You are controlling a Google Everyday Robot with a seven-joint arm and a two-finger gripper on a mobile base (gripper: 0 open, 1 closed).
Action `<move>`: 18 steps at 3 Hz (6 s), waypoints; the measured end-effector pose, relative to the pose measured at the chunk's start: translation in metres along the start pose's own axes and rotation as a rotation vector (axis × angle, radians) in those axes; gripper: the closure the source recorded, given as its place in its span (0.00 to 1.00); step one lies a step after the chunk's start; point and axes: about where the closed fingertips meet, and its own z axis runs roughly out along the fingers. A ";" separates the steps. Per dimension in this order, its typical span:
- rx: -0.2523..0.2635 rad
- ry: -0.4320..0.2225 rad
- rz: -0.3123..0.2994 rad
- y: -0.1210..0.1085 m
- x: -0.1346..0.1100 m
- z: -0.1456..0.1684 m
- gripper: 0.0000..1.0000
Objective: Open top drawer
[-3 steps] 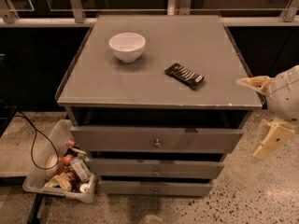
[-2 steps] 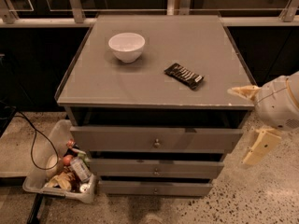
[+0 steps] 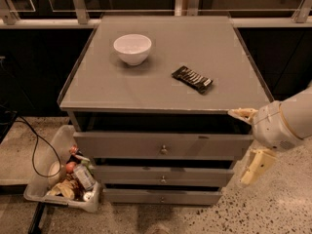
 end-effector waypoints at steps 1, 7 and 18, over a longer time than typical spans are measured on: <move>-0.003 -0.012 0.013 0.000 0.010 0.017 0.00; 0.093 -0.197 0.007 -0.050 0.028 0.121 0.00; 0.029 -0.106 0.002 -0.047 0.059 0.135 0.80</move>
Offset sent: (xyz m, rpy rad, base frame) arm 0.0250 -0.0118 -0.0627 0.1467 -0.0588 -0.0498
